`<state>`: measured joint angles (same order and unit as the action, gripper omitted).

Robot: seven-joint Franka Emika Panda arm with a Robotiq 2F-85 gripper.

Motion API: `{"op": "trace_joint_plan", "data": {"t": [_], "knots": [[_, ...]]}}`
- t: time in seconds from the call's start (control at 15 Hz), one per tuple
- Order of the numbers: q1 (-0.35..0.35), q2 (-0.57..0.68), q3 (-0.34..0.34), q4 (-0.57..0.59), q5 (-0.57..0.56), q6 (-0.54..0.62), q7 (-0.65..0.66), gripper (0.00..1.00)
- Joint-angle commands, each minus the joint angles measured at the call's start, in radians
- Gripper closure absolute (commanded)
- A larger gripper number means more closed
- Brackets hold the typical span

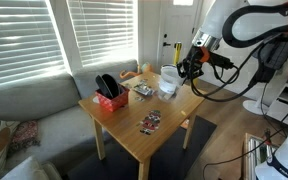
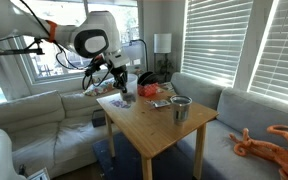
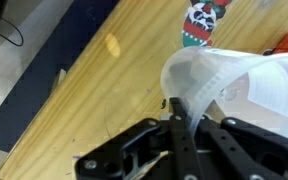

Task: Move the clear cup to the right

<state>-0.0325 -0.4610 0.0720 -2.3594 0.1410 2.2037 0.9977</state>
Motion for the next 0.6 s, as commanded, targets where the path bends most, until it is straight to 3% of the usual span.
{"op": "trace_joint_plan", "data": {"t": [0.0,0.13,0.27,0.53], "knots": [[-0.013,-0.007,0.011,-0.003,0.007,-0.003,-0.009,0.98],[-0.011,0.006,0.012,0.009,0.006,-0.003,-0.009,0.98],[-0.073,-0.048,-0.004,-0.026,-0.033,-0.045,0.072,1.0],[-0.172,-0.158,-0.107,-0.103,-0.036,-0.282,0.053,1.0]]}}
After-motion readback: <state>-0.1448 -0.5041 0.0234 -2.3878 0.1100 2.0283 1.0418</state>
